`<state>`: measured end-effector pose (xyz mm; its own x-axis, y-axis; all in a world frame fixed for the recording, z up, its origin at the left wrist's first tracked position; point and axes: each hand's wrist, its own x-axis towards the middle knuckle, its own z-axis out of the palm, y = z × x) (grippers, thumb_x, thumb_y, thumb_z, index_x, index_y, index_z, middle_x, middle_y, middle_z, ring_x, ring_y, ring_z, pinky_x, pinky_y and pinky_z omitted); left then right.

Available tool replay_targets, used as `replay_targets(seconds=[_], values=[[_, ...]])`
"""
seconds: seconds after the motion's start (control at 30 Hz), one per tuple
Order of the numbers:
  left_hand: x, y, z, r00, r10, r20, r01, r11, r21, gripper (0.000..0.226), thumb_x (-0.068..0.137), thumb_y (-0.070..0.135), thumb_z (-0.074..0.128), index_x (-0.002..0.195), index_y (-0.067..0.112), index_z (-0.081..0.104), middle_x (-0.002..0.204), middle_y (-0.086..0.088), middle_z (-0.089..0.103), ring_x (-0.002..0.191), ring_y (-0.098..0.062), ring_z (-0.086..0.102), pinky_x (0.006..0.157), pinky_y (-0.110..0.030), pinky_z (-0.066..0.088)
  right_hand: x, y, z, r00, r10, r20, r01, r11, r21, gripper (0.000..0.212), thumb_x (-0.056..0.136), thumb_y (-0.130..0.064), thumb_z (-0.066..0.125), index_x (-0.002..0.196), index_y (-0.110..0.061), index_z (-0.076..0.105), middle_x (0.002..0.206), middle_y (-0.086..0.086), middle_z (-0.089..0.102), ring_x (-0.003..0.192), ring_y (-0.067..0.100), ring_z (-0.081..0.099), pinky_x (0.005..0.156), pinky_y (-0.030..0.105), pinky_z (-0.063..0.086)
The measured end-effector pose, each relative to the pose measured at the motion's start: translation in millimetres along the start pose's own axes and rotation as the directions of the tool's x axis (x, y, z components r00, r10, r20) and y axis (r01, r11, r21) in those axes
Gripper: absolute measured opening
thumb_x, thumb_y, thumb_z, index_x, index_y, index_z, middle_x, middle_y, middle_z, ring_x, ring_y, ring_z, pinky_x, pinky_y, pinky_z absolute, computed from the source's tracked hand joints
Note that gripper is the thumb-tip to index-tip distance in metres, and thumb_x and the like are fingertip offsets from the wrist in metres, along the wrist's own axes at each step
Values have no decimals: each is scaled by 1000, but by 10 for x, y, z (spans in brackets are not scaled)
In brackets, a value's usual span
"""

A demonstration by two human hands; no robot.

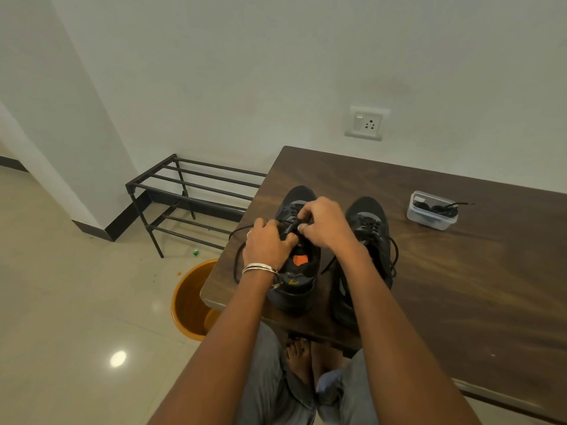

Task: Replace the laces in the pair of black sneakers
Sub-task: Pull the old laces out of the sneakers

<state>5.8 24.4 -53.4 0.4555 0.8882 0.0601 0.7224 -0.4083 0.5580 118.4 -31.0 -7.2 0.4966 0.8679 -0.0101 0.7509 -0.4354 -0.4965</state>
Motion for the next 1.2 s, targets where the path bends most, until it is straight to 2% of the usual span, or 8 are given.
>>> replay_targets(seconds=[0.2,0.33,0.5,0.57,0.7,0.87,1.07,1.2], values=[[3,-10,3,1000,-9,20,9,1000,6,39,88,45,61,113,14,61,110,-5,50,94,-21,53,71,-30,38,-47,-179,74,992,-74,-104,48,971,-233,8,89,-9,62,93,-11,68,102,6,63,108,25,54,93,53,48],[-14,6,-27,999,-25,35,25,1000,3,39,90,42,60,116,14,59,113,-5,49,85,-15,45,69,-28,36,-49,-140,-18,973,153,-171,-104,958,267,16,92,-8,53,83,-8,67,93,0,65,92,19,59,90,45,50],[-27,20,-31,999,-21,36,21,1000,-3,41,89,42,60,119,14,58,116,-5,49,86,-14,42,70,-28,35,-93,-115,-218,838,545,23,-168,218,961,26,87,2,44,72,-14,57,80,5,65,71,16,56,72,30,38],[-22,17,-22,999,-25,43,25,1000,-13,41,89,41,60,120,15,57,118,-5,49,87,-13,42,70,-27,35,-91,-121,-176,823,566,-49,-165,320,933,21,87,2,46,82,-17,55,86,6,65,74,16,58,74,36,43],[-10,20,-16,998,-26,49,27,999,-21,40,89,41,60,118,15,57,116,-5,48,87,-14,44,70,-28,35,-40,-76,-104,937,149,-316,-49,952,303,21,90,-14,61,102,-31,60,108,-4,58,115,22,51,99,48,38],[8,-3,0,999,-25,40,26,1000,-7,37,88,42,61,113,15,57,111,-5,50,86,-14,45,69,-28,36,-35,-132,43,1000,-30,5,30,955,-294,16,91,-19,67,107,-21,67,121,1,56,125,27,41,104,59,29],[0,-3,-10,999,-23,38,24,1000,-11,39,88,42,61,115,15,57,113,-5,51,86,-15,46,70,-29,37,-26,-138,44,989,20,-144,-39,991,-129,13,91,-14,58,81,-13,67,91,-2,62,109,26,56,102,59,33],[-7,-1,-21,999,-27,35,28,999,-20,41,88,42,61,117,15,57,115,-4,50,89,-15,47,72,-29,37,-53,-112,-171,938,276,-210,-52,712,701,21,94,-6,49,82,-15,64,88,-4,68,95,20,65,101,48,48]])
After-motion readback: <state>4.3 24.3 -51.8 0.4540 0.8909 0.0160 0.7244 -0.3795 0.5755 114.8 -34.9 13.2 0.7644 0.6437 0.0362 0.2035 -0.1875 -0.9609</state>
